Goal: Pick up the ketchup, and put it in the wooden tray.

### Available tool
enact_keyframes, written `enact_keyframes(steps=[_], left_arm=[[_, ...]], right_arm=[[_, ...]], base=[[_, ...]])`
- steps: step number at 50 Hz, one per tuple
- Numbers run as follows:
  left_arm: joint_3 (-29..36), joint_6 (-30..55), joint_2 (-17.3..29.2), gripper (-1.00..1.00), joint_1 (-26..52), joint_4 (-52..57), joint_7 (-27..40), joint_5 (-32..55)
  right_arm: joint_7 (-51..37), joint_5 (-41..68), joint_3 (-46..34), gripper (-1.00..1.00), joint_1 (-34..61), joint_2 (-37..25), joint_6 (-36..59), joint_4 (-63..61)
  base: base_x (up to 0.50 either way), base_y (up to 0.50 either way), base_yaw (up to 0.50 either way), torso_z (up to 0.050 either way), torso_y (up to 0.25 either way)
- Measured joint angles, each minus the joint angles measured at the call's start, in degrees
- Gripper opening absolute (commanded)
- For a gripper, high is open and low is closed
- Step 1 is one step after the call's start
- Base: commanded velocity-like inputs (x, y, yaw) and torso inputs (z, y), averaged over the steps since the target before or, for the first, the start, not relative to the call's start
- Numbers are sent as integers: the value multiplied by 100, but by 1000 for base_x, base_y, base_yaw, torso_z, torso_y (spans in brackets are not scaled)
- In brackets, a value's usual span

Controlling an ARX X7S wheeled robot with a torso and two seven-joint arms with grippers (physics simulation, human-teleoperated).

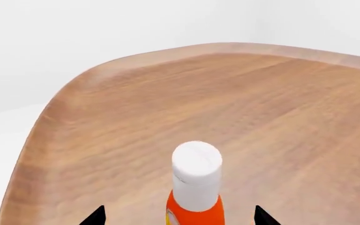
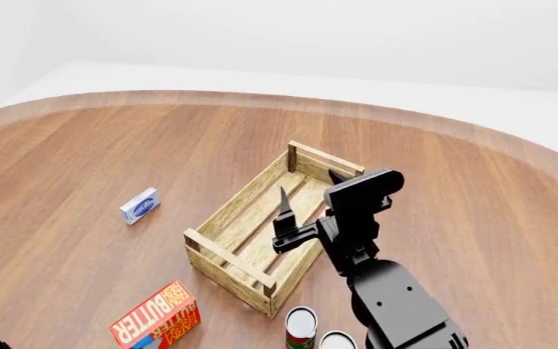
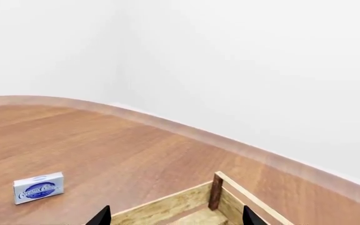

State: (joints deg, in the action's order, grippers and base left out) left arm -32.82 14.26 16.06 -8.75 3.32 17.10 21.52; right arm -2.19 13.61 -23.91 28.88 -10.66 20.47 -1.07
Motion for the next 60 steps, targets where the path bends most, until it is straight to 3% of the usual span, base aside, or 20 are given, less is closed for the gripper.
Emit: enact_keyframes(steps=[36,60], left_arm=[[339,-280,134,100,806,-1022,142,-323],[554,-820,255,100,1671,-2523,206,-641]], right_arm=[[-101,73,-6,100,90,-36,-105,314],[-171,143,16,100,131,-63,-162,485]], base=[[0,0,0,0,0],[0,0,0,0,0]])
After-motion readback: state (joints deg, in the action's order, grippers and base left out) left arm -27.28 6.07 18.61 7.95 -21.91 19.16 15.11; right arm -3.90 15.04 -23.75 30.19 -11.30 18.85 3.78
